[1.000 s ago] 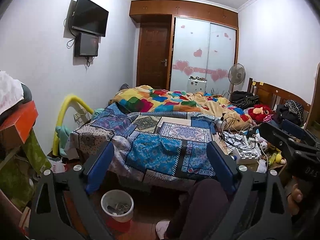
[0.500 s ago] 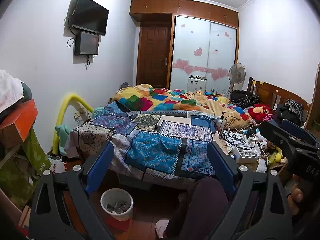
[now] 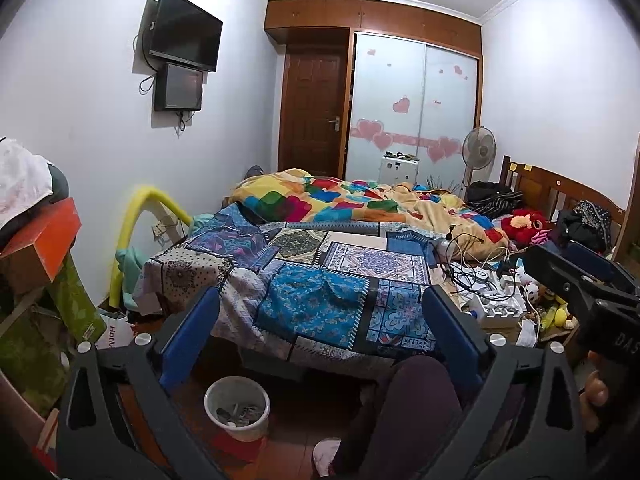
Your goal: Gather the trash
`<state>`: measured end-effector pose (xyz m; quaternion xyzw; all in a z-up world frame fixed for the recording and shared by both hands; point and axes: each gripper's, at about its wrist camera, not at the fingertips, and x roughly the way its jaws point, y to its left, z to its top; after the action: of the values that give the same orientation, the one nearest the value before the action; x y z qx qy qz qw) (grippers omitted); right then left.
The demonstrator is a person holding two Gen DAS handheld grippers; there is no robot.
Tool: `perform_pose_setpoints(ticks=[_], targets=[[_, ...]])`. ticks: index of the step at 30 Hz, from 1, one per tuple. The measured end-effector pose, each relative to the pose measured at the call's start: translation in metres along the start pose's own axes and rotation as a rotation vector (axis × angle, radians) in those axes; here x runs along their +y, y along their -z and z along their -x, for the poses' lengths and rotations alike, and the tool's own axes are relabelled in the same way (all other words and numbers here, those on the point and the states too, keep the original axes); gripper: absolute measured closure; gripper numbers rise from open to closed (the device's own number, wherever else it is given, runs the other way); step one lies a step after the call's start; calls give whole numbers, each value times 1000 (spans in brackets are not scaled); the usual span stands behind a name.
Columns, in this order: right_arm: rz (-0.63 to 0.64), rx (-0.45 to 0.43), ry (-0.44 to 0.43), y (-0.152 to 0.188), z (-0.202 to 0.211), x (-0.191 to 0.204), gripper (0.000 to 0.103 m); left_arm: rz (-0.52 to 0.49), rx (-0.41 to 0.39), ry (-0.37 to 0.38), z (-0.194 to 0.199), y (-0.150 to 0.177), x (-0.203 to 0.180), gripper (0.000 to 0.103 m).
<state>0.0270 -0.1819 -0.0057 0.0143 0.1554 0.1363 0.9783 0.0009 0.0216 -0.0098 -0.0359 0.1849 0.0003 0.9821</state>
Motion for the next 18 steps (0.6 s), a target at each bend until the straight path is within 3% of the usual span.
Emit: perform_pose_setpoints(ticks=[18], targets=[[-3, 4, 1, 2, 1, 1, 0, 12, -1, -5, 0, -1, 2, 0]])
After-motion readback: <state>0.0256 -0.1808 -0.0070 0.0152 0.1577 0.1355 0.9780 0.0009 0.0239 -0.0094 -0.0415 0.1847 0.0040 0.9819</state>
